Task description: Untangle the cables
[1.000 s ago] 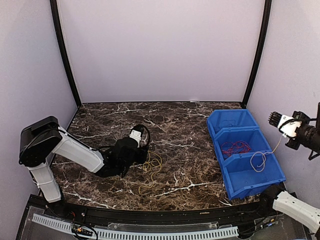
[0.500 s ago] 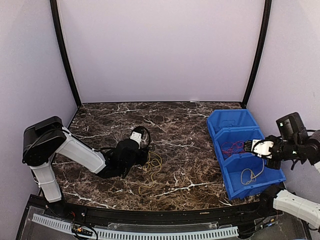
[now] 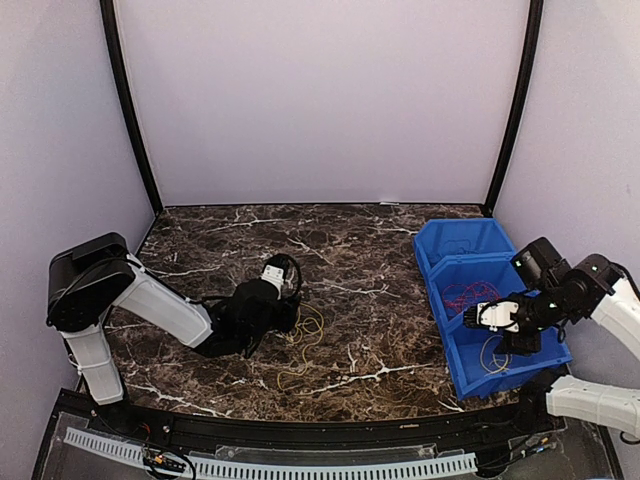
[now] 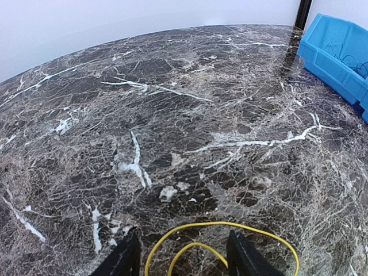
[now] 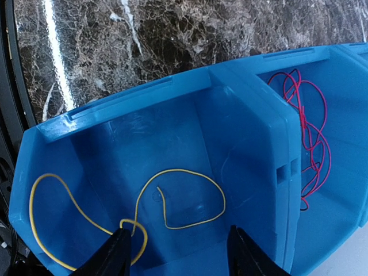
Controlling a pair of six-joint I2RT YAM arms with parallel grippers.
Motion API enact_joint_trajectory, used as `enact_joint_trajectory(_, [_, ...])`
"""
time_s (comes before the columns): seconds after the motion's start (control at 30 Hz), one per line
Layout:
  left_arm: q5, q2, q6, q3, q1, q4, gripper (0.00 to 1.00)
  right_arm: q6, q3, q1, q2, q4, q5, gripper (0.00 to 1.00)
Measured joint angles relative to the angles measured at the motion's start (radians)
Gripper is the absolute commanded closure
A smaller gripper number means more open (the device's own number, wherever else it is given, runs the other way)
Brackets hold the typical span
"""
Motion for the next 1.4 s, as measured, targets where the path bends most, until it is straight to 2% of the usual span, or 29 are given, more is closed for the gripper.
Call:
enact_joint_trajectory(0.13, [0.017,-0.005,-0.002,-0.003,0.000,-0.022,0.46,-0.013,0.038,0.000,0.095,-0.009,0.003,0.35])
enact_joint_trajectory(0.27, [0.025,-0.044,-0.009,-0.003,0.001,-0.069,0.45,-0.023,0.228,0.000,0.214,-0.042,-0.044,0.32])
enact_joint_trajectory(0.4, [0.049,-0.100,-0.035,0.005,0.015,-0.151,0.49,-0.028,0.436,0.000,0.335,-0.043,-0.122,0.32])
enact_joint_trajectory(0.53, [0.097,-0.151,-0.072,0.016,0.043,-0.253,0.53,-0.027,0.532,0.000,0.452,-0.029,-0.203,0.36])
enact_joint_trajectory(0.73, [0.184,-0.256,-0.136,0.016,0.068,-0.418,0.59,0.008,0.552,0.052,0.604,0.103,-0.320,0.41])
enact_joint_trajectory(0.87, [0.290,-0.381,-0.155,-0.021,0.068,-0.503,0.53,0.060,0.538,0.160,0.667,0.271,-0.348,0.42])
enact_joint_trajectory(0.97, [0.430,-0.488,-0.169,-0.065,0.068,-0.564,0.49,0.103,0.537,0.221,0.733,0.383,-0.372,0.44])
enact_joint_trajectory(1.13, [0.618,-0.590,-0.239,-0.136,0.058,-0.639,0.48,0.171,0.536,0.248,0.848,0.510,-0.415,0.44])
enact_joint_trajectory(1.27, [0.724,-0.603,-0.303,-0.213,0.049,-0.634,0.47,0.222,0.508,0.262,0.859,0.605,-0.425,0.44])
enact_joint_trajectory(1.4, [0.818,-0.524,-0.344,-0.223,0.048,-0.596,0.50,0.261,0.473,0.291,0.858,0.676,-0.426,0.44])
